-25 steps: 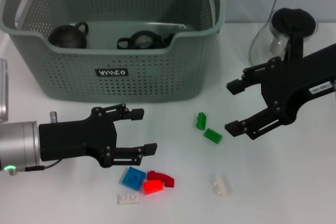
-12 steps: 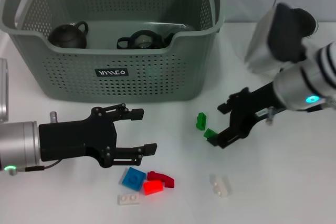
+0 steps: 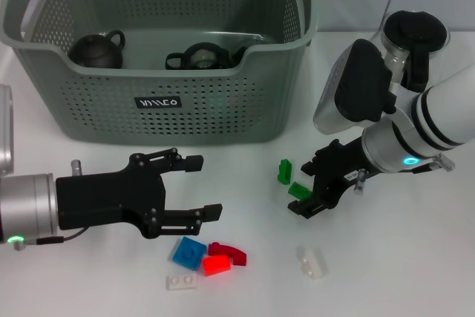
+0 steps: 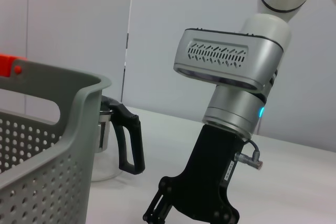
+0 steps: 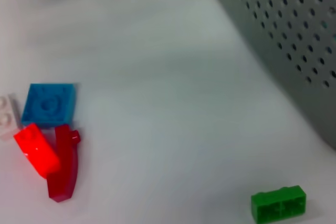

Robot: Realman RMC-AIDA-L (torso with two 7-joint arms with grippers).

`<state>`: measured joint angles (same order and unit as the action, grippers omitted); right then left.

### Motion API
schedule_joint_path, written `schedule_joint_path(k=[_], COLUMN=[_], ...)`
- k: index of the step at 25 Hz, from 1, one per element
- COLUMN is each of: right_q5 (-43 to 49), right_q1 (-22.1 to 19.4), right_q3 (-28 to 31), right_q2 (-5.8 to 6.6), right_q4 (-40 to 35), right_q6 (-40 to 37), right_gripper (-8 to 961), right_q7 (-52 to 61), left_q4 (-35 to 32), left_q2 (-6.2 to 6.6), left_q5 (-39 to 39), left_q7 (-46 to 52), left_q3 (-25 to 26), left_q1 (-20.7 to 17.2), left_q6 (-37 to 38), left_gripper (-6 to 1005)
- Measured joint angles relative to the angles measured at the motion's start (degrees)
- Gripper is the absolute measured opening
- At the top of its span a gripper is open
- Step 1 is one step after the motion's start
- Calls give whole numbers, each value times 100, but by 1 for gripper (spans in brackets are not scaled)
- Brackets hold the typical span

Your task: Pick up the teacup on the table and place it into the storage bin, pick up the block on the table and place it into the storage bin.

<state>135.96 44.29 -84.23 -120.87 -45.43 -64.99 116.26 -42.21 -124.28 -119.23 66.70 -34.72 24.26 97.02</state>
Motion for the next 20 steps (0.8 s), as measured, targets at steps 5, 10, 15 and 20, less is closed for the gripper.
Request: schedule_joint_path(k=[5, 10, 15, 20], right_q5=[-79, -99, -99, -100], right_q1=[-2, 29, 32, 24], right_q3=[-102, -112, -162, -221], right_q2=[1, 2, 2, 8], right_q4=[102, 193, 227, 205], right_q6=[140, 215, 256, 285], right_gripper=[764, 605, 492, 332], right_q7=[12, 14, 16, 18], left_q4=[3, 7, 11, 11], left_q2=[0, 0, 0, 0], left_q5=[-12, -20, -26, -26], left_q7=[0, 0, 0, 0], left_q3=[0, 0, 0, 0], left_q1=[-9, -16, -17, -18], left_q6=[0, 0, 1, 1], left_gripper=[848, 847, 847, 847])
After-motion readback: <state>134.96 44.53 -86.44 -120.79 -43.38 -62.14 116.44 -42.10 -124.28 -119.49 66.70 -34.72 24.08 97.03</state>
